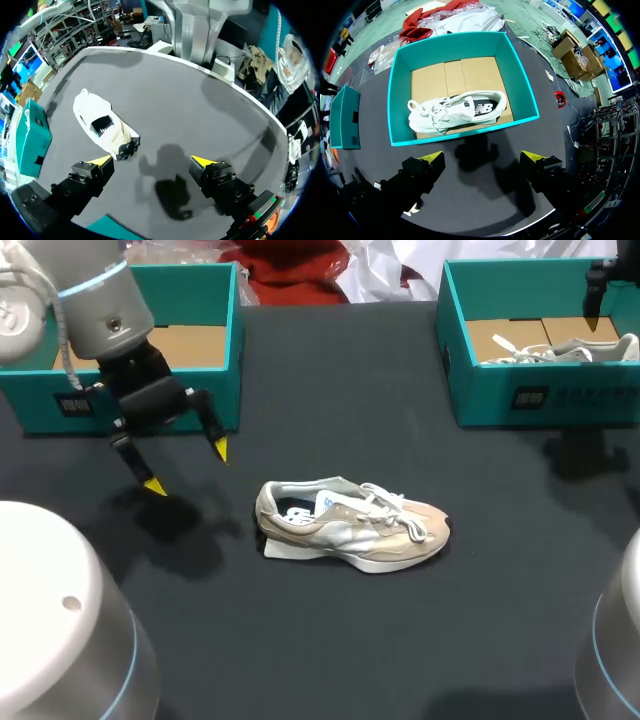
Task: Take the shoe out of the shoebox, open the shoe tongue, remove and reinsert the insole, then place the shoe into the shoebox
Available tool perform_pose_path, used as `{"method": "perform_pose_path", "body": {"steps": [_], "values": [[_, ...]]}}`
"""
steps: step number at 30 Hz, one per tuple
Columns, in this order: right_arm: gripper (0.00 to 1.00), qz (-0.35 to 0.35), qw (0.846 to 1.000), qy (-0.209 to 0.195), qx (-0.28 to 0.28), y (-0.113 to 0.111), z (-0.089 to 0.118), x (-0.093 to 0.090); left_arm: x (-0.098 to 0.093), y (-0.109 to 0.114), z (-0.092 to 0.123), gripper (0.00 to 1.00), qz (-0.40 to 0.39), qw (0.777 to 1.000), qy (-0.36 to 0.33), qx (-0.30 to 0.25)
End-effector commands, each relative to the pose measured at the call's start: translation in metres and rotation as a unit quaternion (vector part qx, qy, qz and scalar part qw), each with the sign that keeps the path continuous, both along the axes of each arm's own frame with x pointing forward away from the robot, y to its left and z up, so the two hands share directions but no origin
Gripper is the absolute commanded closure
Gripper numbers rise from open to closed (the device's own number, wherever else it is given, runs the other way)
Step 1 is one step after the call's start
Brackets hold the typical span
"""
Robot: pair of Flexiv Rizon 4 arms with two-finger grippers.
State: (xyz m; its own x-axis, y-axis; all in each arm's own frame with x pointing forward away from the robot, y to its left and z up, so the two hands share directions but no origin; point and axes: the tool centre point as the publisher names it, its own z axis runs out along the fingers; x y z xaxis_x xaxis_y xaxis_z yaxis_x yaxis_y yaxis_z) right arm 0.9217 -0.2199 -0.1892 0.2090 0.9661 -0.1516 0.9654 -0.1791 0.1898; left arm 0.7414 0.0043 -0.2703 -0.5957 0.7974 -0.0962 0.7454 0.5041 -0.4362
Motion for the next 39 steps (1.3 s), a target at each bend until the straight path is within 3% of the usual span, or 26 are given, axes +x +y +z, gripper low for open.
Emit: {"method": "perform_pose_path", "body": {"steps": [1,10,13,18,23,36,39], "values": [[0.0,0.0,1.0,-0.001,0.0,0.0,0.0,-0.001,-0.004,0.007,0.0,0.0,0.217,0.975,0.003,-0.039],[0.0,0.0,1.0,-0.001,0.0,0.0,0.0,-0.001,-0.004,0.007,0.0,0.0,0.217,0.975,0.003,-0.039],[0.0,0.0,1.0,-0.001,0.0,0.0,0.0,-0.001,0.0,0.009,-0.008,0.0,0.295,0.95,0.074,-0.074],[0.0,0.0,1.0,-0.001,0.0,0.0,0.0,-0.001,-0.007,0.018,-0.016,0.0,0.326,0.931,0.104,-0.124],[0.0,0.0,1.0,-0.001,0.0,0.0,0.0,-0.001,-0.002,0.019,-0.032,0.0,0.349,0.912,0.153,-0.151],[0.0,0.0,1.0,-0.001,0.0,0.0,0.0,-0.001,-0.001,0.018,-0.037,0.0,0.339,0.915,0.168,-0.136],[0.0,0.0,1.0,-0.001,0.0,0.0,0.0,-0.001,0.0,0.017,-0.05,0.0,0.362,0.893,0.202,-0.174]]}}
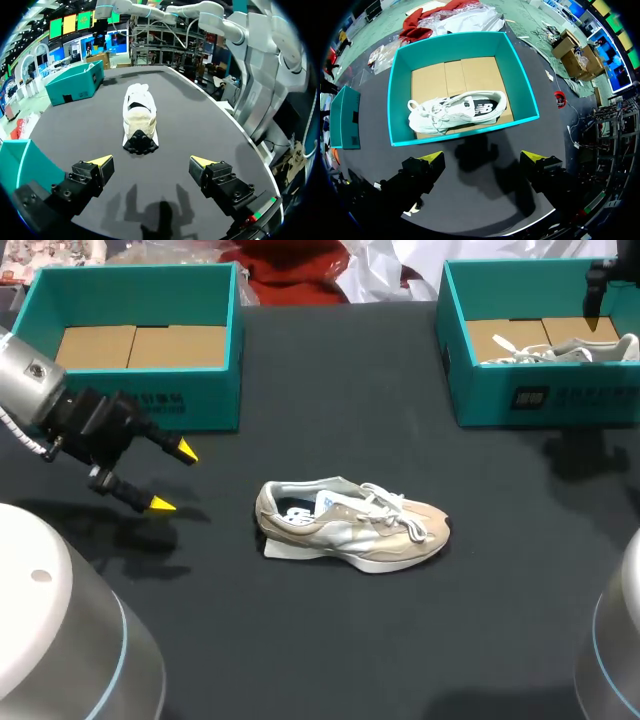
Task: Take the shoe out of the shoebox, open the shoe tongue, remove and reinsert the insole, then place the shoe into the shoebox
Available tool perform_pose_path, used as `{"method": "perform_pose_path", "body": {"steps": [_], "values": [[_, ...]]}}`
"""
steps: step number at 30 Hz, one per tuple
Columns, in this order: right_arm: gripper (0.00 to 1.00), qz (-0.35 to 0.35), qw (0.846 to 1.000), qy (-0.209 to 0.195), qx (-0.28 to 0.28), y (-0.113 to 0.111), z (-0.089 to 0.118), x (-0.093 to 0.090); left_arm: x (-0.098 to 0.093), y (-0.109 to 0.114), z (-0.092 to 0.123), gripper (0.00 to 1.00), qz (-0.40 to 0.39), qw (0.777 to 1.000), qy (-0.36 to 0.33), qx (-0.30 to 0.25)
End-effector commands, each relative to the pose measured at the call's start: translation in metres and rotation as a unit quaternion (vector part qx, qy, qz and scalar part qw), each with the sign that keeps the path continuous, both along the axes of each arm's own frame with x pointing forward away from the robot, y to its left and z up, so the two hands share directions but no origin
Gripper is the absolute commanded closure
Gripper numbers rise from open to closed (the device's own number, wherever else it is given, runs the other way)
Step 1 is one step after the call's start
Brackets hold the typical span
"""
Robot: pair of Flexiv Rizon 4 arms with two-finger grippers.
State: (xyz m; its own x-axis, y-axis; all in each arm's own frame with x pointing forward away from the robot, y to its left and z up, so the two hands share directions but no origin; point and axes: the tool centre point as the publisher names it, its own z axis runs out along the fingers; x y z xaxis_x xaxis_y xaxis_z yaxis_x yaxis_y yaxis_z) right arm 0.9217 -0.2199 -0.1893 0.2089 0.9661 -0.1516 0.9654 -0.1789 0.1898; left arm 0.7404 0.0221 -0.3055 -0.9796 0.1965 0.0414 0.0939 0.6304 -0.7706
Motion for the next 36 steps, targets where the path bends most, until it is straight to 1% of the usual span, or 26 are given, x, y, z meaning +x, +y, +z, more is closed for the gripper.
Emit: {"method": "perform_pose_path", "body": {"steps": [1,4,6,11,17,18,19,29,30,36], "values": [[0.0,0.0,1.0,-0.001,0.0,0.0,0.0,-0.001,0.001,0.0,-0.019,0.0,0.03,0.998,0.024,-0.054],[0.0,0.0,1.0,-0.001,0.0,0.0,0.0,-0.001,-0.003,0.0,-0.031,0.0,0.047,0.995,0.036,-0.078],[0.0,0.0,1.0,-0.001,0.0,0.0,0.0,-0.001,-0.006,-0.001,-0.035,0.0,0.061,0.994,0.036,-0.083],[0.0,0.0,1.0,-0.001,0.0,0.0,0.0,-0.001,-0.013,-0.004,-0.043,0.0,0.084,0.991,0.015,-0.101],[0.0,0.0,1.0,-0.001,0.0,0.0,0.0,-0.001,-0.014,-0.005,-0.049,0.0,0.114,0.985,0.025,-0.125],[0.0,0.0,1.0,-0.001,0.0,0.0,0.0,-0.001,-0.014,-0.004,-0.049,0.0,0.115,0.985,0.026,-0.126],[0.0,0.0,1.0,-0.001,0.0,0.0,0.0,-0.001,-0.014,-0.004,-0.049,0.0,0.11,0.987,0.028,-0.115],[0.0,0.0,1.0,-0.001,0.0,0.0,0.0,-0.001,-0.014,-0.004,-0.049,0.0,0.11,0.987,0.028,-0.115],[0.0,0.0,1.0,-0.001,0.0,0.0,0.0,-0.001,-0.016,-0.005,-0.052,0.0,0.121,0.987,0.001,-0.108],[0.0,0.0,1.0,-0.001,0.0,0.0,0.0,-0.001,-0.016,-0.007,-0.067,0.0,0.135,0.982,0.006,-0.129]]}}
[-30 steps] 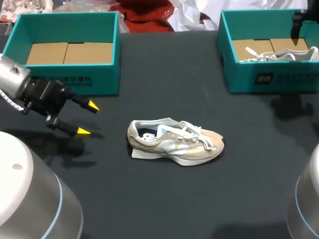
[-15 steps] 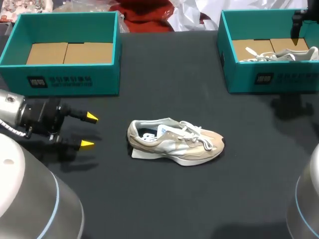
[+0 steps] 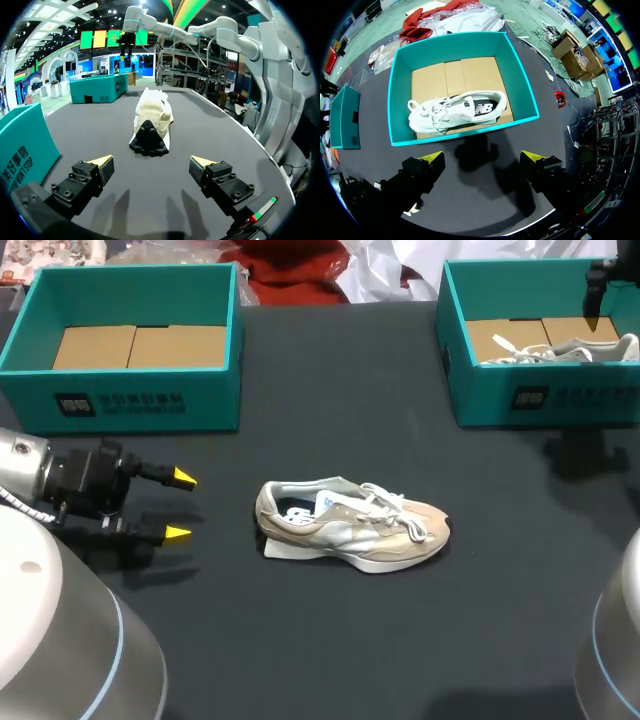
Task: Take the shoe out of the shoebox, open the shoe tongue, remove and reinsert the insole, then place the shoe into the shoebox
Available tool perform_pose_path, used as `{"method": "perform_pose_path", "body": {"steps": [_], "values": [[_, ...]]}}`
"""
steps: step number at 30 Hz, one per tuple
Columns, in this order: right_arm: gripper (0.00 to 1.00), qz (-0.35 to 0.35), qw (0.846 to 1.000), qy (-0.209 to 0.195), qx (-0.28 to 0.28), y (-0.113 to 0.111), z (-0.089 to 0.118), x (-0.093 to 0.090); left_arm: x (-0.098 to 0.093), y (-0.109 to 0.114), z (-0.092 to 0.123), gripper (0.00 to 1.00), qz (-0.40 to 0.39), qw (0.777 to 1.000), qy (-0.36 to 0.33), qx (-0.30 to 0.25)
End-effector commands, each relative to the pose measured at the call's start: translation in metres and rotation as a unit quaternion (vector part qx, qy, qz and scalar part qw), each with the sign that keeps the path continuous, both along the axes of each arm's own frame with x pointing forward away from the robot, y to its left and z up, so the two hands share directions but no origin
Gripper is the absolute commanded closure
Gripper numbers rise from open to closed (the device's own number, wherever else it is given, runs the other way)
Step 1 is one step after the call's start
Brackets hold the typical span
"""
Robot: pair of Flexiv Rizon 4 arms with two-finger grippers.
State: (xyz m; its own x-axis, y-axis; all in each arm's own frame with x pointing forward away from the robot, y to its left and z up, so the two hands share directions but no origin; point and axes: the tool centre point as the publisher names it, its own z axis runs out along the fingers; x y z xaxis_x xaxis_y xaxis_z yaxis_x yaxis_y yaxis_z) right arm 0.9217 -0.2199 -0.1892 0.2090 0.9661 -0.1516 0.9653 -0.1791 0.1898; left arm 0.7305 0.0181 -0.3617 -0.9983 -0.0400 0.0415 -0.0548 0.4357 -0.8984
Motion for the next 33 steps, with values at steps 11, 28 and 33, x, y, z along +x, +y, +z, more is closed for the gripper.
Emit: {"method": "perform_pose_path", "body": {"steps": [11,28,33], "values": [[0.0,0.0,1.0,0.0,0.0,0.0,0.0,-0.001,-0.005,-0.002,-0.017,0.0,0.016,0.999,-0.017,-0.03],[0.0,0.0,1.0,0.0,0.0,0.0,0.0,-0.001,0.002,-0.004,-0.029,0.0,0.028,0.999,-0.005,-0.035],[0.0,0.0,1.0,0.0,0.0,0.0,0.0,-0.001,0.004,-0.013,-0.033,0.0,0.027,0.999,-0.005,-0.034]]}}
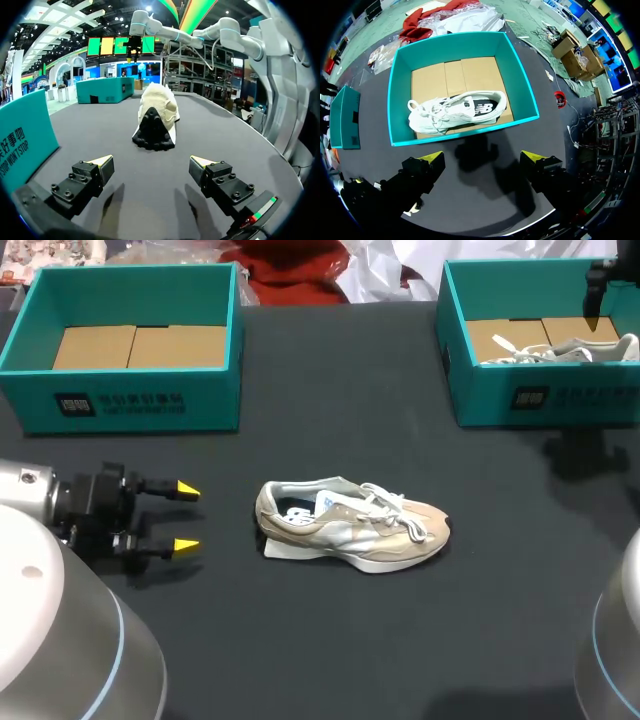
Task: Take the shoe out of the shoebox, open the shoe tongue, remove and reinsert the insole, then place the shoe into the shoebox
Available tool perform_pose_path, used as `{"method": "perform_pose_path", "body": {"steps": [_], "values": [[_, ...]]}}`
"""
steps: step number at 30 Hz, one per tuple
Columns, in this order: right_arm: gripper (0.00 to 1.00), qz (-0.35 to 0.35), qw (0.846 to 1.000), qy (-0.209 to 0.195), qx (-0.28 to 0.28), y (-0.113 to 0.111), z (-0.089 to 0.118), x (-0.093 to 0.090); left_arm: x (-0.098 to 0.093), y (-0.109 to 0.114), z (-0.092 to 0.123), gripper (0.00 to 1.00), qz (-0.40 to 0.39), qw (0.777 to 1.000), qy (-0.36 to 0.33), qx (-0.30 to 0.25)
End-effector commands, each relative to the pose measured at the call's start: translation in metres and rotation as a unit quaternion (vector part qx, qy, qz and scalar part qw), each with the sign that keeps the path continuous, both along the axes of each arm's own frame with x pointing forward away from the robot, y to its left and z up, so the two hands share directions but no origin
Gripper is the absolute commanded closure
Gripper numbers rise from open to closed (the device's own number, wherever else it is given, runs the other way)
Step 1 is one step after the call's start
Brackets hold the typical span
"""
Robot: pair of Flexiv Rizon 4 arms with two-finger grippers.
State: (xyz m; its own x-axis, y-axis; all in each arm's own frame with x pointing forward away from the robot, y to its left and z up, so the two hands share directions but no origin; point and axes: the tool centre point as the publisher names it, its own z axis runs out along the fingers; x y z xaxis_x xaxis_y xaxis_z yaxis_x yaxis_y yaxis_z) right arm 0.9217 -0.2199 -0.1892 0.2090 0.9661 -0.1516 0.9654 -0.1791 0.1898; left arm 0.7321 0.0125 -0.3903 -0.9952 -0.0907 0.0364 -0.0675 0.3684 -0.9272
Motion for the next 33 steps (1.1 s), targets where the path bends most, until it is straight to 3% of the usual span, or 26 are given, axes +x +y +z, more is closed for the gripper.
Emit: {"method": "perform_pose_path", "body": {"steps": [1,33], "values": [[0.0,0.0,1.0,-0.001,0.0,0.0,0.0,-0.001,0.003,-0.009,-0.005,0.0,0.0,1.0,0.0,0.0],[0.0,0.0,1.0,-0.001,0.0,0.0,0.0,-0.001,0.014,-0.072,-0.014,0.0,-0.019,1.0,0.004,-0.018]]}}
